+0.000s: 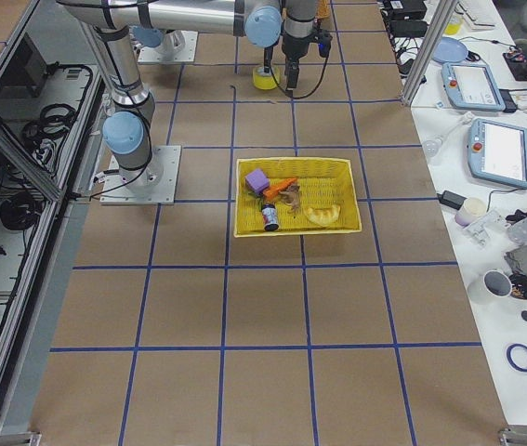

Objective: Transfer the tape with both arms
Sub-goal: 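Carry the tape roll with the left gripper into the wicker basket and release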

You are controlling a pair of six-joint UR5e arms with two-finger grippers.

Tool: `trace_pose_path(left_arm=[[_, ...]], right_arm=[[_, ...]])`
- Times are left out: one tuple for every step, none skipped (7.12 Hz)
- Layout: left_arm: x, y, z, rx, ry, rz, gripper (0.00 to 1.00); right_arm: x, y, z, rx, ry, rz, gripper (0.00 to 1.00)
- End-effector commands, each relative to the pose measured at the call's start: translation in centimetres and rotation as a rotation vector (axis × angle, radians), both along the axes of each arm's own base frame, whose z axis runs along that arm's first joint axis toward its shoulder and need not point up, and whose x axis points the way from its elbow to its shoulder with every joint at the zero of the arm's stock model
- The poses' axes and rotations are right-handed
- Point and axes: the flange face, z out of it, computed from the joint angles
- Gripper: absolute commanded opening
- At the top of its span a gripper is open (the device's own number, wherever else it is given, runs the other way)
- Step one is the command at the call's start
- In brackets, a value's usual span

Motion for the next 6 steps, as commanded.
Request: trace_pose_path(left_arm=[[6.7, -1.4, 2.7, -0.04, -0.093, -0.032, 0.0], [8.4, -1.6, 4.3, -0.052, -0.137, -0.073, 0.0], [12.1, -2.5, 6.4, -0.054, -0.171, -0.098, 0.0], [17.0, -3.3, 8.5, -0.05, -0.17, -0.109, 0.0], [22.2, -3.5, 10.1, -0.054, -0.165, -0.132, 0.0], [28.1, -2.9, 10.6, -0.049, -0.163, -0.141, 0.0]], right_arm=[[-0.2, -0.1, 0.1, -0.011, 0.015, 0.001, 1.0], [-0.2, -0.2, 0.1, -0.011, 0.013, 0.0, 1.0], [-0.2, -0.2, 0.1, -0.013, 0.01, -0.002, 1.0], [-0.2, -0.2, 0.2, -0.014, 0.01, -0.002, 1.0], [-0.2, -0.1, 0.2, -0.013, 0.013, -0.003, 1.0], [-0.1, -0.1, 0.3, -0.014, 0.012, -0.002, 1.0]])
